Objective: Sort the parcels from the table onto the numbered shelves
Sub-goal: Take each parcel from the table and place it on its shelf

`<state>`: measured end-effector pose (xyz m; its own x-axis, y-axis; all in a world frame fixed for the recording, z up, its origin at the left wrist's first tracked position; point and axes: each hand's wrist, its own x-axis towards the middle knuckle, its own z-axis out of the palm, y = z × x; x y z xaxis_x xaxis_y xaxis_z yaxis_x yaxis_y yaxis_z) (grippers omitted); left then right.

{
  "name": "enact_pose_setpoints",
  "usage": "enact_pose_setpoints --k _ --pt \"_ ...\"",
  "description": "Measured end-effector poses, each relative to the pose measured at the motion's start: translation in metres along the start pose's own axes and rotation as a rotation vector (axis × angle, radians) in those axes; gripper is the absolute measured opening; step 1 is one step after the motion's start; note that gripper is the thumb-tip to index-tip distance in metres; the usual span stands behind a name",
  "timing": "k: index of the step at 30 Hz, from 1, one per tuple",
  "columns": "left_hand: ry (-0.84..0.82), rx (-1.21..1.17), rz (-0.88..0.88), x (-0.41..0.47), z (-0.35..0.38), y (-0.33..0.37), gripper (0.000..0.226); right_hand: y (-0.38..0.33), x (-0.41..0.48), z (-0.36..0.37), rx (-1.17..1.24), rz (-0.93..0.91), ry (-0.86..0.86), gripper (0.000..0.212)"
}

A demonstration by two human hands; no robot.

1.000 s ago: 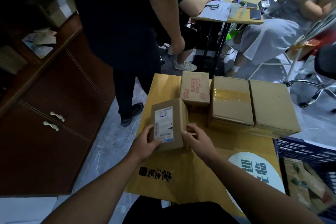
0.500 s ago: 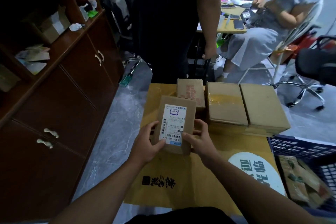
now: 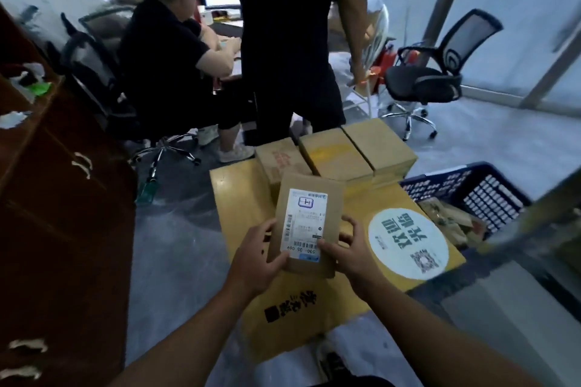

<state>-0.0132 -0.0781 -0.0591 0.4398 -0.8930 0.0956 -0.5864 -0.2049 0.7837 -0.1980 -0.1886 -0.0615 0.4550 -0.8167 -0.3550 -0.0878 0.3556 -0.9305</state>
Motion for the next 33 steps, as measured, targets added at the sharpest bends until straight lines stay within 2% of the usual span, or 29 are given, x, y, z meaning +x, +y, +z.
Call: enact_pose_setpoints --k 6,10,16,22,26,31,33 --pt "-0.171 -0.088 0.085 -0.024 0.016 0.013 0.058 0.024 -0.063 -0.02 0.058 -0.048 0.225 0.071" --pt "-0.233 -0.064 0.182 -0.037 0.035 0.036 0.047 0.032 -0.101 -0.052 0.101 -0.085 0.369 0.067" --pt "-0.359 0.05 0.415 -0.032 0.072 0.089 0.037 0.016 -0.155 -0.116 0.135 -0.224 0.611 0.078" --pt "-0.382 0.256 0.703 -0.005 0.123 0.205 0.048 -0.041 -0.226 -0.199 0.059 -0.401 0.783 0.078" --pt "-0.353 0.286 0.872 -0.003 0.153 0.302 0.04 -0.09 -0.273 -0.247 -0.01 -0.55 0.854 0.079" --pt "-0.287 0.216 0.949 -0.01 0.17 0.401 0.032 -0.142 -0.32 -0.287 -0.138 -0.73 0.922 0.082" --pt "-0.238 0.176 0.956 -0.011 0.171 0.425 0.036 -0.164 -0.336 -0.297 -0.198 -0.805 0.94 0.08"
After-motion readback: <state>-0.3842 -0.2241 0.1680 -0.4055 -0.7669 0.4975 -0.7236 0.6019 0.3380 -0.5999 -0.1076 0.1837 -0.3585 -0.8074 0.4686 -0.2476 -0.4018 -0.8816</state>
